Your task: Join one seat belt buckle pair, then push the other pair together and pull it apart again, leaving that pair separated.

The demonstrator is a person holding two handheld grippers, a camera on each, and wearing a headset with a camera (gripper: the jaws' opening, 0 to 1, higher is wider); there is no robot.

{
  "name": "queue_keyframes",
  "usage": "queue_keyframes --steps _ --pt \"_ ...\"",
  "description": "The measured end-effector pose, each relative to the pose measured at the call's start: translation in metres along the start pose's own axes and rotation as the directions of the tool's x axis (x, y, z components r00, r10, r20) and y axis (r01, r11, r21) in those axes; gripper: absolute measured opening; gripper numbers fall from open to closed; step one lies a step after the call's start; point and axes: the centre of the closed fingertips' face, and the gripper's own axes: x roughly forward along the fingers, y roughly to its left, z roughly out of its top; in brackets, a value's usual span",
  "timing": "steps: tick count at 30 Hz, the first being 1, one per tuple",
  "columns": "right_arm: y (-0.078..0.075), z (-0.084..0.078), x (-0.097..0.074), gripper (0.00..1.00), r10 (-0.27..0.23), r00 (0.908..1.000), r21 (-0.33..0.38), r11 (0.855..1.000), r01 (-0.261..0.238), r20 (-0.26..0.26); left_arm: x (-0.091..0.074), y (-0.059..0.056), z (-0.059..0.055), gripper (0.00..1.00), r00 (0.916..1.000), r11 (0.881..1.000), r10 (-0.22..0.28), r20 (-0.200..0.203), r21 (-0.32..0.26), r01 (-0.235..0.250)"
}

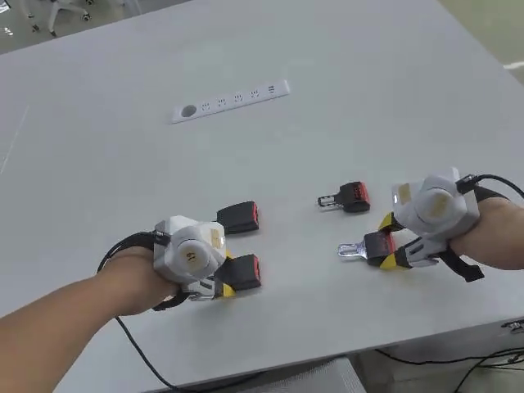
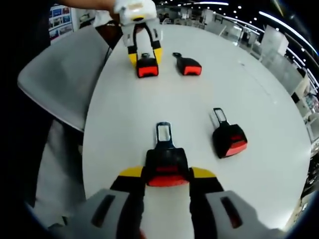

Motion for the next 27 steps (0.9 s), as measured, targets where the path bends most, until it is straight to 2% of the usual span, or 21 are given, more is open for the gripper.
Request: queue_keyframes --steps 2,7,20,22,24,27 --pt "0.001 0.000 0.000 0.33 0.007 1.0000 -0.002 1.000 -0.007 -0.002 0.000 0.001 -0.001 0.33 0.9999 1.000 -0.011 -0.005 -0.016 0.011" --pt "0.000 -0.001 0.000 0.33 0.013 0.9999 -0.003 1.000 -0.013 -0.008 0.000 0.000 -0.002 0.33 0.9996 1.000 -0.028 0.008 -0.010 0.028" --pt "0.002 -0.001 -0.002 0.33 0.022 0.9994 -0.022 0.999 -0.023 -0.028 0.001 0.000 -0.002 0.33 0.9989 0.999 -0.046 -0.009 -0.020 0.046" --pt "-0.001 0.002 0.000 0.33 0.018 0.9992 0.005 1.000 -0.018 -0.035 0.001 0.000 -0.002 0.33 0.9988 0.999 -0.047 -0.008 -0.020 0.047" --pt "-0.002 0.008 0.003 0.33 0.014 0.9993 0.002 1.000 -0.014 -0.034 0.001 0.000 -0.002 0.33 0.9988 0.999 -0.048 -0.008 -0.024 0.048" --pt "0.001 0.019 0.009 0.33 0.014 0.9998 0.006 1.000 -0.014 -0.012 0.001 0.000 -0.003 0.33 0.9988 0.998 -0.048 -0.013 -0.035 0.047"
